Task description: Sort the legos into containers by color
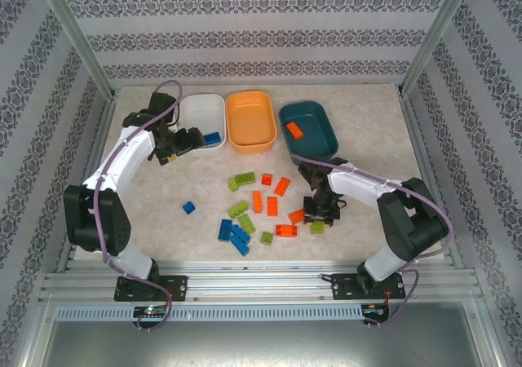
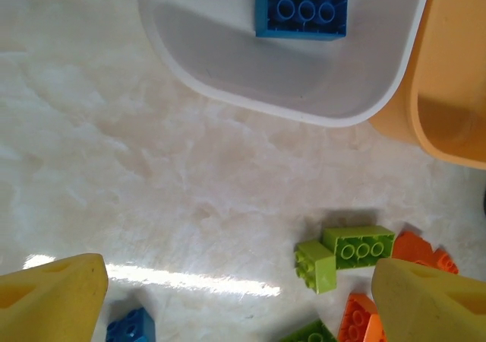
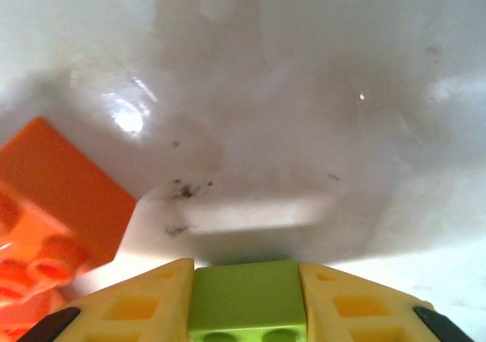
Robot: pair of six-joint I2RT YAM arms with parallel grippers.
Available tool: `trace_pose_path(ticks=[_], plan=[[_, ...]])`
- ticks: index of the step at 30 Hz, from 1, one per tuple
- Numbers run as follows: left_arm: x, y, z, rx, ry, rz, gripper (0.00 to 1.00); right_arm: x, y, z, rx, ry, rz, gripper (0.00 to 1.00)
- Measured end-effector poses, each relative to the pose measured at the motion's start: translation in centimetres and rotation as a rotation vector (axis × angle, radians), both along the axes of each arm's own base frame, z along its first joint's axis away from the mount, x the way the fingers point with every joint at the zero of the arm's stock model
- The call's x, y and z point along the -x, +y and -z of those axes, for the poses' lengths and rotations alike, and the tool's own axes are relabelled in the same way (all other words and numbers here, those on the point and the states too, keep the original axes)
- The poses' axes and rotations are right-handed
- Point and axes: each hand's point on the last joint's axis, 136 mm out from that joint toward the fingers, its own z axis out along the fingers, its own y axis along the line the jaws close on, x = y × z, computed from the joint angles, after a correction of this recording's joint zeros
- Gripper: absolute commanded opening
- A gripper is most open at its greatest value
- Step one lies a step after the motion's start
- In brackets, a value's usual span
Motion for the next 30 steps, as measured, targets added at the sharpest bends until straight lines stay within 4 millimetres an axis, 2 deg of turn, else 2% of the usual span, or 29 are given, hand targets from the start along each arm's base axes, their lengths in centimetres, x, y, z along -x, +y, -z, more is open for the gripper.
trace_pose_path(ticks=[2,6,10,12,15,19,22,25,30], plan=[[0.9,0.1,0.0,-0.006,-0.002,0.008,0.91,-1.5,0.5,-1.8,-0.038,-0.048,0.02,0.34],[3.6,0.4,0.1,-0.007,-0.005,0.011,0.91,-6.8,1.9,-6.9,-0.154,-0.192,0.086,0.33],[6.6,0.6,0.6,0.004,-0.003,0.008,0.91,-12.6,4.3,-11.8,-0.288,-0.307,0.14,0.33],[7.9,0.6,1.1,0.008,0.007,0.005,0.91,-15.2,5.9,-13.1,-0.348,-0.34,0.151,0.33],[8.9,0.4,1.9,0.024,0.003,0.0,0.9,-17.8,7.8,-13.4,-0.394,-0.311,0.174,0.32],[12.7,-0.2,4.4,0.036,0.066,0.011,0.88,-25.6,11.9,-14.2,-0.489,-0.378,0.184,0.32],[14.4,-0.3,5.4,0.033,0.099,0.021,0.87,-28.7,13.8,-13.5,-0.522,-0.385,0.187,0.32],[15.4,-0.3,6.0,0.027,0.12,0.023,0.86,-30.7,15.5,-12.3,-0.537,-0.38,0.188,0.31],[15.5,-0.5,6.6,0.019,0.151,0.034,0.86,-31.8,17.1,-9.3,-0.534,-0.336,0.2,0.32]])
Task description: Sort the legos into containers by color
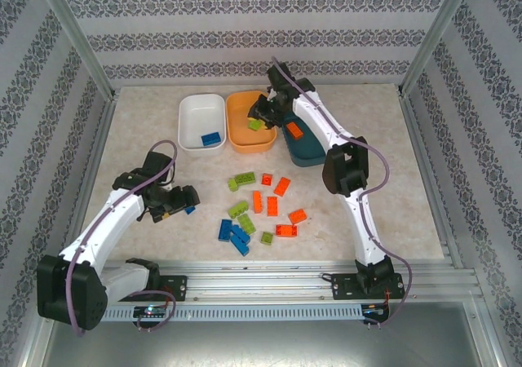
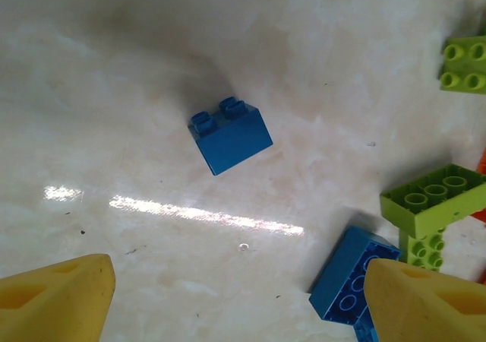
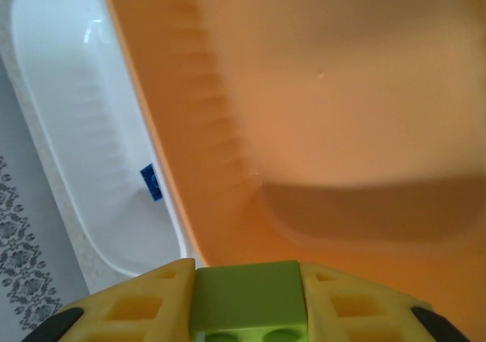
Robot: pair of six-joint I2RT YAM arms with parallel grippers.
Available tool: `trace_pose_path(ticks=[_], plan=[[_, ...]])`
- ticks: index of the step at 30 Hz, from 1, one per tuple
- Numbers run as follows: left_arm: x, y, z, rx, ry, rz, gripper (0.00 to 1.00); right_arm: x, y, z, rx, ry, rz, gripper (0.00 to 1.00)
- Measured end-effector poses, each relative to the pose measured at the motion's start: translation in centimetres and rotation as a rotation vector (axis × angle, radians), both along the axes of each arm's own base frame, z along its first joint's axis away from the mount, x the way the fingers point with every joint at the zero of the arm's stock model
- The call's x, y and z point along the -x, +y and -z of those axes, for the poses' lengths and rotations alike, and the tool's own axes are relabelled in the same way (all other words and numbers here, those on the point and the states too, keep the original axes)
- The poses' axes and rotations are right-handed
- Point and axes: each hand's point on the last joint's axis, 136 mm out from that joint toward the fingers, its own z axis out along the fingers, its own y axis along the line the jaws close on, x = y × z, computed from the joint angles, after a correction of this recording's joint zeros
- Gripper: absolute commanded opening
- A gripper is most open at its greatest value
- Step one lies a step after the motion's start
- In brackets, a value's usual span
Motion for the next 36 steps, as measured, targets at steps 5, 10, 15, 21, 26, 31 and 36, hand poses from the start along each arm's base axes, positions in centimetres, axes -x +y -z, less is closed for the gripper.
trace_pose_path(ticks=[5,10,15,21,26,31,36], plan=[[0.2,0.0,1.8,-0.011,0.083,0.001,0.86,0.3,0.4,2.8,0.009,0.066,0.013,0.34],[-0.2,-0.1,2.0,-0.008,0.082,-0.012,0.86,0.4,0.3,3.8,0.017,0.088,0.014,0.39],[-0.5,-0.2,2.0,-0.004,0.076,-0.024,0.86,0.6,0.3,3.9,0.016,0.091,0.008,0.5],[-0.7,-0.2,2.4,-0.006,0.088,-0.025,0.86,0.8,0.3,3.7,0.022,0.083,-0.012,0.51],[-1.3,-0.3,2.2,-0.006,0.087,-0.024,0.85,1.5,-0.4,1.4,0.047,0.038,-0.044,0.52],[-1.7,-0.4,1.8,-0.005,0.073,-0.02,0.82,5.0,-1.5,-5.6,0.115,-0.14,-0.127,0.55],[-1.7,-0.4,1.8,-0.005,0.072,-0.02,0.8,13.6,-0.3,-11.7,0.121,-0.383,-0.286,0.55]])
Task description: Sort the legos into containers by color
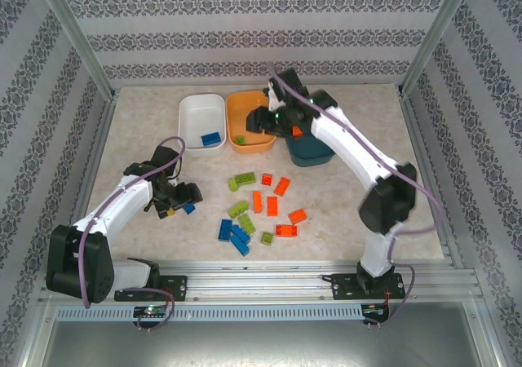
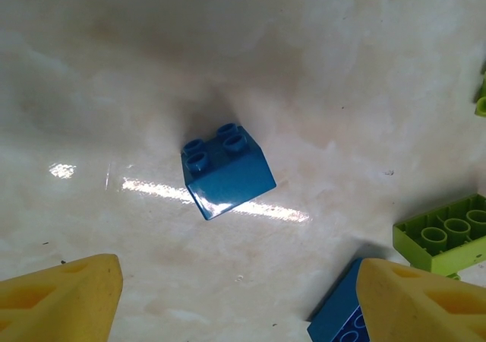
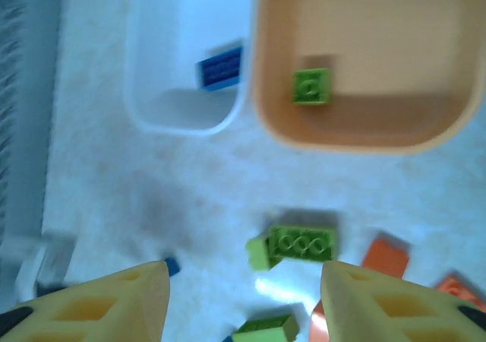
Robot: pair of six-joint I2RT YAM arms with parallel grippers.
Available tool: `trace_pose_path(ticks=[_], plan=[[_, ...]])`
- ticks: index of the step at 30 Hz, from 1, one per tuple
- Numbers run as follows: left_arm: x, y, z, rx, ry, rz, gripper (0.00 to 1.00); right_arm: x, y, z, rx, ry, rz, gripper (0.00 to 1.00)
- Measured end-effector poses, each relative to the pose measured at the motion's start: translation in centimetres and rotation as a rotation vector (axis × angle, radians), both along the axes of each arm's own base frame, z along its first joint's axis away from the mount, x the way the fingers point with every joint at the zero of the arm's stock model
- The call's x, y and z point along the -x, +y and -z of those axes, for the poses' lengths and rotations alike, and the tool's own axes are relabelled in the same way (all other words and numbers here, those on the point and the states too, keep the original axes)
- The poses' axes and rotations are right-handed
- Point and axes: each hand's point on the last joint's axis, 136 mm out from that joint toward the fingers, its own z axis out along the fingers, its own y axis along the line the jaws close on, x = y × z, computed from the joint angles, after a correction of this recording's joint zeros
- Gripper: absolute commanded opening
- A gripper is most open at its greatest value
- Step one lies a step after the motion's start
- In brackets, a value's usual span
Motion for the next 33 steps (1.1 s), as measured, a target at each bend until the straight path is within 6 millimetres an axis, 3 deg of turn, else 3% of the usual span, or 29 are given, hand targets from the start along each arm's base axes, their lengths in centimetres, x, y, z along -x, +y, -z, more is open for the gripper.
trace_pose_path(ticks=[3,5,9,12,14,19,25,29,33], plan=[[-0.1,0.0,0.2,-0.001,0.003,0.001,0.79,5.9,0.6,1.5,0.013,-0.081,-0.107,0.56],[-0.1,0.0,0.5,-0.003,0.015,0.004,0.79,8.7,0.7,4.6,0.065,-0.118,-0.167,0.58],[-0.4,-0.1,1.3,-0.007,0.034,0.011,0.78,12.4,0.0,11.2,0.18,-0.11,-0.237,0.61],[-0.5,-0.1,2.0,-0.014,0.053,0.026,0.78,13.3,-1.4,14.0,0.23,-0.082,-0.23,0.62],[-0.5,-0.1,2.4,-0.018,0.066,0.033,0.77,13.3,-1.9,14.1,0.239,-0.094,-0.215,0.62],[-0.8,-0.2,3.6,-0.02,0.091,0.039,0.74,12.8,-2.0,12.1,0.208,-0.158,-0.19,0.61],[-1.5,-0.4,5.1,-0.017,0.118,0.031,0.59,12.9,-2.2,11.9,0.206,-0.152,-0.176,0.61],[-2.4,-0.6,5.1,-0.013,0.109,0.031,0.46,12.8,-2.6,11.7,0.203,-0.141,-0.154,0.6],[-3.1,-0.8,5.0,-0.007,0.1,0.031,0.39,12.5,-3.5,12.0,0.21,-0.111,-0.119,0.6]])
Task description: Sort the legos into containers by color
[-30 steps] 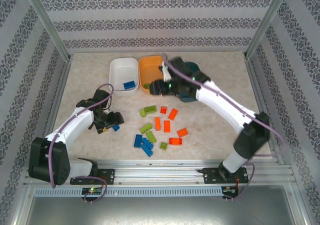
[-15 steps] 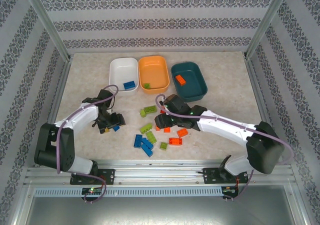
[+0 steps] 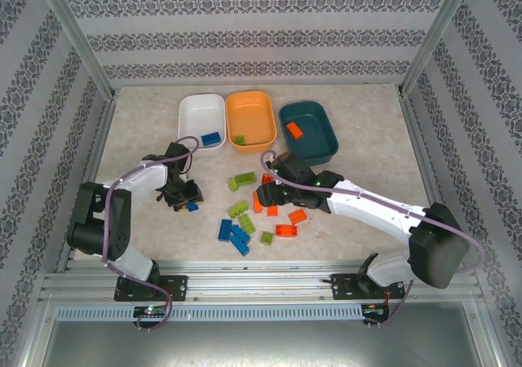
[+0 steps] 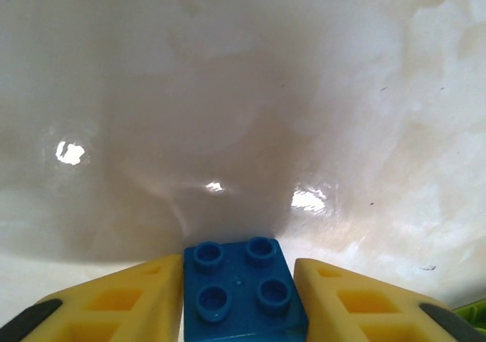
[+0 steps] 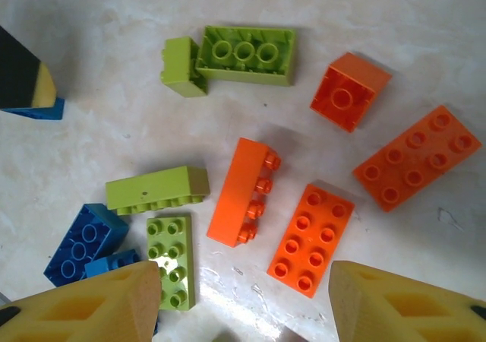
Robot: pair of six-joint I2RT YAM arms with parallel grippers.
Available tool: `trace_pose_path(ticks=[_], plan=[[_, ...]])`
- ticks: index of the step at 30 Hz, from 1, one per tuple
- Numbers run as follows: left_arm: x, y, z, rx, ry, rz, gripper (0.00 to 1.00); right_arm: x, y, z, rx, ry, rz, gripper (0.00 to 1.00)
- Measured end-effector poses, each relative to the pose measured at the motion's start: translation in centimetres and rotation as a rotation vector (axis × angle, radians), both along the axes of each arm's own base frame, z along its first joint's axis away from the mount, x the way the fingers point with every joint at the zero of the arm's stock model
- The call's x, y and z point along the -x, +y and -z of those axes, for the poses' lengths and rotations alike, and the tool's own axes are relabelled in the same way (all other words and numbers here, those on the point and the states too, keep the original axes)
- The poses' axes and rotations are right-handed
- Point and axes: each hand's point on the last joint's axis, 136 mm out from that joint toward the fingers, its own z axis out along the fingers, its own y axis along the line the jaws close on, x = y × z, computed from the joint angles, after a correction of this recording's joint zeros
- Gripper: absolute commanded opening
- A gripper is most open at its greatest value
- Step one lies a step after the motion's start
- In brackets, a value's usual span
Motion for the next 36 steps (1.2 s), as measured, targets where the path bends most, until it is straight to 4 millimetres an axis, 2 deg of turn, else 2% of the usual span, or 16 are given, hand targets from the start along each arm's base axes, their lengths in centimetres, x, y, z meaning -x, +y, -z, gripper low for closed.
trace_pose_path(ticks=[3,8,11,13,16,21,24,26,30,33,36], plan=[[-0.4,-0.3,-0.2,0.012,-0.005,0.0,0.33,-0.1,-0.7,0.5,0.028,0.034,0.019,0.61],[-1.4,-0.6,-0.6,0.023,-0.019,0.001,0.33,-0.1,-0.7,1.5,0.064,0.079,0.017,0.61],[-2.6,-0.9,-1.7,0.035,-0.047,0.002,0.33,0.2,-0.8,2.2,0.08,0.104,0.014,0.61],[-4.0,-1.1,-3.1,0.05,-0.081,-0.001,0.33,0.2,-0.9,2.5,0.086,0.118,0.016,0.61],[-6.9,-1.1,-6.3,0.079,-0.158,-0.009,0.33,0.0,-1.0,2.6,0.089,0.129,0.021,0.61],[-14.1,-0.2,-12.7,0.114,-0.326,-0.03,0.33,-0.3,-1.5,2.5,0.094,0.138,0.037,0.61],[-18.2,0.3,-14.1,0.112,-0.372,-0.025,0.33,-0.4,-1.6,2.2,0.098,0.141,0.038,0.61],[-20.6,0.4,-13.7,0.105,-0.371,-0.017,0.33,-0.4,-1.4,2.1,0.1,0.147,0.032,0.61],[-24.3,0.4,-10.9,0.086,-0.336,0.0,0.33,-0.6,-0.9,1.9,0.112,0.161,0.009,0.61],[-25.4,0.4,-8.0,0.076,-0.277,-0.001,0.33,-0.5,-0.9,2.0,0.135,0.181,-0.004,0.61],[-25.8,0.3,-6.1,0.073,-0.233,-0.002,0.36,-0.4,-1.3,2.6,0.176,0.218,-0.004,0.63]])
